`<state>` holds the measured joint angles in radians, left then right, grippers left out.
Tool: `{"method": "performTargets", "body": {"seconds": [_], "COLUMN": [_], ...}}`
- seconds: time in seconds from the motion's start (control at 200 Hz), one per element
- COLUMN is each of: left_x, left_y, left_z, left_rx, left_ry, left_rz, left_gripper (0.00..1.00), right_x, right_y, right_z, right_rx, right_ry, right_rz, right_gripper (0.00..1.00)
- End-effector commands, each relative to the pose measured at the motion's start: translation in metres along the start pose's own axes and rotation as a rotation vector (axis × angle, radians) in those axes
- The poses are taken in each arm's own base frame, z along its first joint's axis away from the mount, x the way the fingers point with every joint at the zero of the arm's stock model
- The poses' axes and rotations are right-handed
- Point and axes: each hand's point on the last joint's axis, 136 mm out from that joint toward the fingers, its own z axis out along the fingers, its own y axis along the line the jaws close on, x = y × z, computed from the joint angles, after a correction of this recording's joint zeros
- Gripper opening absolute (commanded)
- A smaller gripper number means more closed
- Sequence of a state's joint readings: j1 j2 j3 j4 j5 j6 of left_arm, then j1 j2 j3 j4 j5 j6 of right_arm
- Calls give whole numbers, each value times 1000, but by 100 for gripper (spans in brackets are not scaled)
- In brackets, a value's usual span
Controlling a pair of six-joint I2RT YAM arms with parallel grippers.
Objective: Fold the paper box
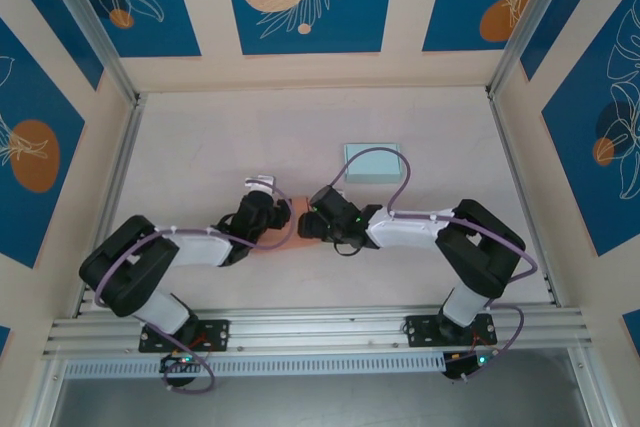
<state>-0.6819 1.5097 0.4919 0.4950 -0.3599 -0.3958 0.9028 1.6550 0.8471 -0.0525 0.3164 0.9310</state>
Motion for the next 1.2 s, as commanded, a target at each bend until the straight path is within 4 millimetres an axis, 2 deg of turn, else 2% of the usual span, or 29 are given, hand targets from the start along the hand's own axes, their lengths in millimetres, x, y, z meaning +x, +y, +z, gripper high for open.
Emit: {"method": "performTargets", "body": {"seconds": [0.0, 0.105, 0.21, 0.355, 0.475, 0.635, 0.78, 0.885, 0.98, 1.195], "left_x": [5, -10, -15, 4, 19, 17, 16, 17, 18, 11], "left_y": [-14, -14, 4, 32, 49, 58, 59, 57, 57, 48], "left_z": [-12, -29, -47, -64, -68, -60, -48, -43, -36, -13], "left_rx": [76, 96, 57, 73, 115, 158, 211, 236, 234, 307], "left_ry": [109, 120, 154, 250, 278, 258, 257, 266, 278, 285], "left_rz": [-2, -14, -49, -171, -297, -377, -471, -501, -507, -586], "left_gripper": [71, 75, 80, 83, 81, 73, 65, 63, 61, 49], "right_x": [17, 20, 24, 22, 8, -18, -24, -15, 4, 27], "right_y": [-14, -18, -18, -5, 16, 47, 70, 85, 103, 116], "right_z": [11, 12, 11, 8, -2, -29, -53, -65, -67, -52], "right_rx": [40, 81, 112, 84, 44, 52, 85, 109, 117, 235], "right_ry": [61, 70, 63, 51, 10, -72, -149, -199, -222, -263], "right_rz": [-3, -20, -52, -130, -235, -427, -623, -797, -985, -1228], "right_gripper": [67, 65, 65, 67, 73, 82, 83, 77, 69, 68]}}
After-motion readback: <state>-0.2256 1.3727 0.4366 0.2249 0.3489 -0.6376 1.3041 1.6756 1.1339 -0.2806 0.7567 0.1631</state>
